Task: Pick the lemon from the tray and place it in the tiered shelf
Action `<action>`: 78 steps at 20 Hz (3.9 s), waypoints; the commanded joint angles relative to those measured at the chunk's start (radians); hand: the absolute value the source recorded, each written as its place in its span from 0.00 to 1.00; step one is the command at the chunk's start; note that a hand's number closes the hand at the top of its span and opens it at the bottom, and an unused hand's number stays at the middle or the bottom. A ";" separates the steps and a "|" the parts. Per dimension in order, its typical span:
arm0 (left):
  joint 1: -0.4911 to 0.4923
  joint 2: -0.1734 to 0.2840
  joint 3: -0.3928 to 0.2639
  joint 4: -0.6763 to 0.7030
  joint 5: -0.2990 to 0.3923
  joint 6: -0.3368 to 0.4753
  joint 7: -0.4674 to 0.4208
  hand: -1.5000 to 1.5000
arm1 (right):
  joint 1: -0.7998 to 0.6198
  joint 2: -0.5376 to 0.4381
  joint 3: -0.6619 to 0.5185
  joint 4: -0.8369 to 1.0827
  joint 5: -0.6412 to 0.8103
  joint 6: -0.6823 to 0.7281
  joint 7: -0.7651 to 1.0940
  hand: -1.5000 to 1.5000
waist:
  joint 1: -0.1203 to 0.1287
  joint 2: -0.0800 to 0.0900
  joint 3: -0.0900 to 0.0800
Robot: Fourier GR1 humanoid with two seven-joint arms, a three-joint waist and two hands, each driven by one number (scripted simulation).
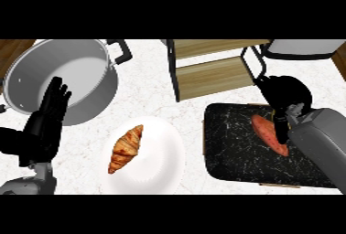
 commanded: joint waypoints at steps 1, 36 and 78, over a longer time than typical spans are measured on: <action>0.040 -0.032 -0.022 -0.049 -0.032 0.016 0.013 0.50 | 0.040 0.044 -0.005 0.076 0.111 -0.063 -0.072 0.00 | 0.003 0.001 -0.001; -0.014 -0.066 0.056 -0.036 -0.070 -0.066 0.054 0.50 | 0.124 0.112 -0.171 0.435 0.543 -0.300 -0.597 1.00 | 0.005 0.003 -0.001; -0.027 -0.097 0.059 -0.019 -0.115 -0.050 0.064 0.50 | -0.021 0.582 -0.441 -0.546 0.207 -0.350 0.276 1.00 | -0.003 0.001 -0.001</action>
